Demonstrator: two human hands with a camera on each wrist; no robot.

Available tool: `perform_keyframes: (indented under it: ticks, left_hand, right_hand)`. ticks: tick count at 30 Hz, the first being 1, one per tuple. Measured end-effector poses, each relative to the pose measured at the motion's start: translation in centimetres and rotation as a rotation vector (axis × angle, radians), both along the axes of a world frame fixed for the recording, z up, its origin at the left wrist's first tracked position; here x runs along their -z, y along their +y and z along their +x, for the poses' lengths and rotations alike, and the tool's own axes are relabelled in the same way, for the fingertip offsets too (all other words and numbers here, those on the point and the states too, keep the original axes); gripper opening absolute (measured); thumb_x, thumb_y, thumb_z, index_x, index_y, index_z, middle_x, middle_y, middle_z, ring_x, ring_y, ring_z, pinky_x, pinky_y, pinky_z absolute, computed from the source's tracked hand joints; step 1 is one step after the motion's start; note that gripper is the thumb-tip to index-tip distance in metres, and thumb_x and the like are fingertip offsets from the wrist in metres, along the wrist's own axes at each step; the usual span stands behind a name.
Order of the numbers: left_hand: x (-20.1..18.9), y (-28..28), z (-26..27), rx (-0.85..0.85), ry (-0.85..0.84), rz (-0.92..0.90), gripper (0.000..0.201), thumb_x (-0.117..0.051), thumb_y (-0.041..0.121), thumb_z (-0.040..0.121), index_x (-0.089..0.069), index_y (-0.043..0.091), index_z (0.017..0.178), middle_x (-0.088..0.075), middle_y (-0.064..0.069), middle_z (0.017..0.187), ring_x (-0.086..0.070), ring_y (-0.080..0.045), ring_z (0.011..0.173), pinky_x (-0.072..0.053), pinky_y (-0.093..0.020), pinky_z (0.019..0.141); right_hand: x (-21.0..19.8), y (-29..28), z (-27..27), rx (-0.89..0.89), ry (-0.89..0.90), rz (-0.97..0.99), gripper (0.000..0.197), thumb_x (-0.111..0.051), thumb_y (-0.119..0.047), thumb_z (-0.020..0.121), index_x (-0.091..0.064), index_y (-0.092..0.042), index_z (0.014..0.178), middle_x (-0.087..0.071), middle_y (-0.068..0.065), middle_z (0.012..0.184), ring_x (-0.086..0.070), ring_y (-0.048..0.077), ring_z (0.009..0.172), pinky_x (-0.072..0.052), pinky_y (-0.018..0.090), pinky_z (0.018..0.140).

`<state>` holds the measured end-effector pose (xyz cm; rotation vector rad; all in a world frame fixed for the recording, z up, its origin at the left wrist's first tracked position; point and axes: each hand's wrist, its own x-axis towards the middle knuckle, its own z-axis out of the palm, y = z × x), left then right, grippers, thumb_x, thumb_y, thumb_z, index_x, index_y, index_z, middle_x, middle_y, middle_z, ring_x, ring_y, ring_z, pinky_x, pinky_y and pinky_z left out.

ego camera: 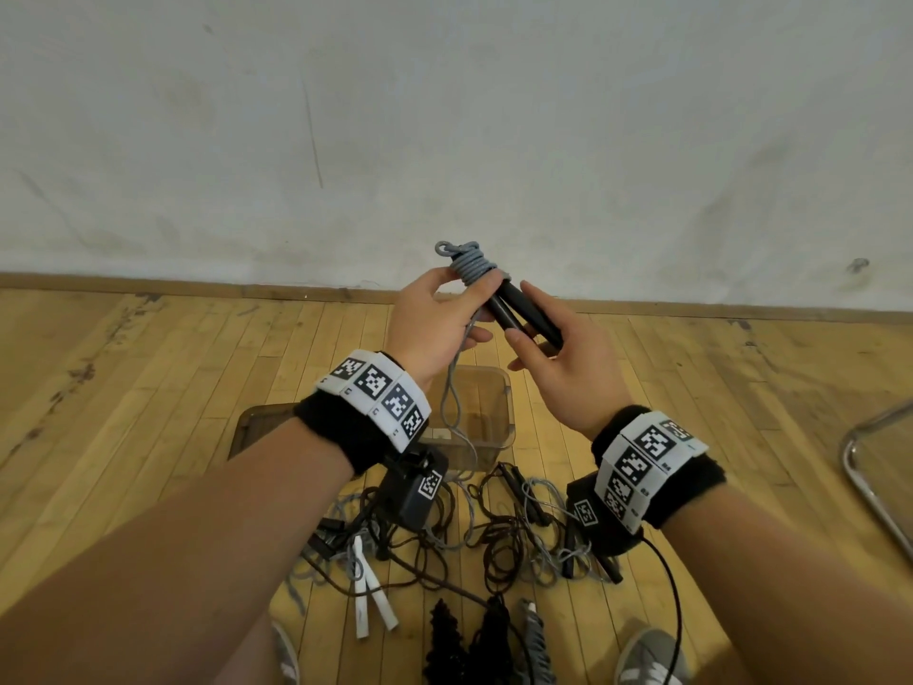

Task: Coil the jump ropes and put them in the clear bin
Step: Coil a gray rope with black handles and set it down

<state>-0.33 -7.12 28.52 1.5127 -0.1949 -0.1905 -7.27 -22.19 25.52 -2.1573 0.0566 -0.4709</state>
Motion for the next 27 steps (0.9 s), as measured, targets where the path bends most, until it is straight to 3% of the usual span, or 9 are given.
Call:
perform_keyframes:
  ticks: [6, 9, 12, 15, 17, 19, 24, 27]
  left_hand:
    - [0.2, 0.1, 0.3, -0.060, 0.000, 0.076, 0.041, -0.075, 0.052, 0.088, -0.068, 0.019, 0.112, -0.076, -0.006, 0.071, -0.069, -0.013, 0.057, -0.054, -0.020, 0.054]
    - [0.3, 0.0, 0.2, -0.052, 0.033, 0.023, 0.034, -0.076, 0.043, 0.090, -0.070, 0.014, 0.107, -0.073, -0.003, 0.065, -0.064, -0.009, 0.052, -0.051, -0.019, 0.051]
    - [0.5, 0.1, 0.4, 0.014, 0.098, -0.071, 0.030, -0.072, 0.034, 0.095, -0.071, 0.010, 0.113, -0.064, 0.003, 0.062, -0.056, -0.006, 0.051, -0.045, -0.020, 0.052]
    - [0.5, 0.2, 0.4, 0.089, 0.115, -0.096, 0.023, -0.070, 0.029, 0.097, -0.070, 0.014, 0.115, -0.057, 0.006, 0.061, -0.051, -0.007, 0.053, -0.041, -0.020, 0.052]
    - [0.5, 0.2, 0.4, 0.107, 0.125, -0.109, 0.020, -0.069, 0.027, 0.098, -0.068, 0.017, 0.114, -0.055, 0.008, 0.060, -0.049, -0.007, 0.053, -0.040, -0.020, 0.051]
    - [0.4, 0.3, 0.4, 0.116, 0.130, -0.121, 0.021, -0.068, 0.026, 0.098, -0.067, 0.017, 0.117, -0.054, 0.008, 0.061, -0.048, -0.007, 0.053, -0.040, -0.020, 0.050]
    - [0.2, 0.6, 0.2, 0.126, 0.087, -0.067, 0.031, -0.067, 0.035, 0.098, -0.065, 0.022, 0.126, -0.065, 0.002, 0.069, -0.060, -0.011, 0.056, -0.051, -0.024, 0.057]
    - [0.2, 0.8, 0.3, 0.044, 0.094, 0.004, 0.046, -0.074, 0.046, 0.091, -0.062, 0.015, 0.124, -0.075, -0.002, 0.073, -0.069, -0.012, 0.061, -0.059, -0.027, 0.064]
  right_hand:
    - [0.3, 0.2, 0.0, 0.090, -0.075, -0.244, 0.053, -0.060, -0.036, 0.100, -0.047, -0.026, 0.150, -0.074, -0.003, 0.113, -0.072, 0.015, 0.089, -0.060, 0.043, 0.079]
    - [0.0, 0.3, 0.0, 0.139, -0.109, -0.321, 0.051, -0.063, -0.033, 0.099, -0.051, -0.026, 0.148, -0.074, -0.004, 0.111, -0.069, 0.014, 0.089, -0.055, 0.030, 0.075]
    - [-0.3, 0.1, 0.1, 0.096, -0.120, -0.226, 0.047, -0.067, -0.030, 0.097, -0.054, -0.032, 0.142, -0.072, -0.008, 0.110, -0.067, 0.007, 0.087, -0.050, 0.020, 0.073]
    - [-0.8, 0.5, -0.3, -0.072, -0.002, 0.087, 0.041, -0.065, -0.024, 0.098, -0.045, -0.031, 0.133, -0.068, 0.003, 0.108, -0.071, 0.014, 0.077, -0.062, 0.033, 0.071]
    - [-1.2, 0.9, -0.4, -0.136, 0.102, 0.337, 0.032, -0.054, -0.030, 0.105, -0.042, -0.027, 0.134, -0.070, 0.013, 0.102, -0.070, 0.020, 0.072, -0.061, 0.036, 0.068]
    - [-1.4, 0.9, -0.2, -0.139, 0.159, 0.459, 0.030, -0.036, -0.037, 0.110, -0.044, -0.027, 0.138, -0.072, 0.012, 0.092, -0.066, 0.023, 0.072, -0.055, 0.039, 0.064]
    - [-0.5, 0.1, 0.5, -0.169, 0.072, 0.300, 0.041, -0.035, -0.030, 0.111, -0.039, -0.025, 0.151, -0.058, 0.006, 0.090, -0.055, 0.010, 0.074, -0.051, 0.028, 0.061]
    - [-0.2, 0.0, 0.6, -0.151, 0.019, 0.159, 0.047, -0.038, -0.025, 0.110, -0.032, -0.027, 0.157, -0.054, -0.001, 0.089, -0.052, 0.003, 0.075, -0.054, 0.028, 0.063]
